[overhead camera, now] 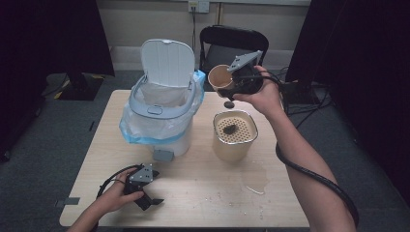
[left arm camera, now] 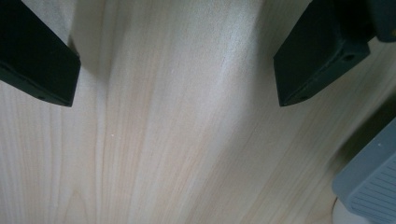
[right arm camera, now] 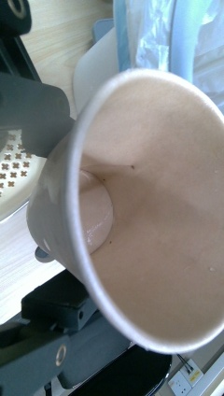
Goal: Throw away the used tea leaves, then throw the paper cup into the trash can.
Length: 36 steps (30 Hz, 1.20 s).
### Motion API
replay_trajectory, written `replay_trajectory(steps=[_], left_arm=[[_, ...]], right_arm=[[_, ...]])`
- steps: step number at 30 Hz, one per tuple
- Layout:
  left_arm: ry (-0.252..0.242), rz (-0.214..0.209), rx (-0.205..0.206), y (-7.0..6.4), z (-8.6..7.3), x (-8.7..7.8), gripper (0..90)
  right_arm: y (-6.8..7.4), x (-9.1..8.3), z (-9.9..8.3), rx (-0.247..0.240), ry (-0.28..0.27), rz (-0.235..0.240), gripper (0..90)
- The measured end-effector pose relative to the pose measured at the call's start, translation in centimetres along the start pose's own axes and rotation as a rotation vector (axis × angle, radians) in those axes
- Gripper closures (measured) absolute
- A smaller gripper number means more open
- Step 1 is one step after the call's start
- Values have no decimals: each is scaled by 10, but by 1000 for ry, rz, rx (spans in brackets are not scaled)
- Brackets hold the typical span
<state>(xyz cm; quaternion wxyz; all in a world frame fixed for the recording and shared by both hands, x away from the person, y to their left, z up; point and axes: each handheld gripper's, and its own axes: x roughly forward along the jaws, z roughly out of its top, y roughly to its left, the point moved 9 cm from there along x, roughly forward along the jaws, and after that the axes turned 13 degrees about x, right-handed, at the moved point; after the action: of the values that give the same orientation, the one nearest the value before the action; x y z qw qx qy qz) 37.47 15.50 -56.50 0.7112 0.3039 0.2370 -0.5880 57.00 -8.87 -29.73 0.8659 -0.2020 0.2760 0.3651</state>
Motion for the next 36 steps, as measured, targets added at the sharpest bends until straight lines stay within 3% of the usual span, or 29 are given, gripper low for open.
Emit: replay_trajectory(steps=[12,21,36], left_arm=[[2,1,0,0,0,0,0],[-1,-10,-9,-1,0,0,0],[-2,-9,-9,-1,0,0,0]], right_arm=[[4,-1,16,32,-49,32,392],[12,0,32,32,-52,64,390],[46,14,62,29,-84,160,389]])
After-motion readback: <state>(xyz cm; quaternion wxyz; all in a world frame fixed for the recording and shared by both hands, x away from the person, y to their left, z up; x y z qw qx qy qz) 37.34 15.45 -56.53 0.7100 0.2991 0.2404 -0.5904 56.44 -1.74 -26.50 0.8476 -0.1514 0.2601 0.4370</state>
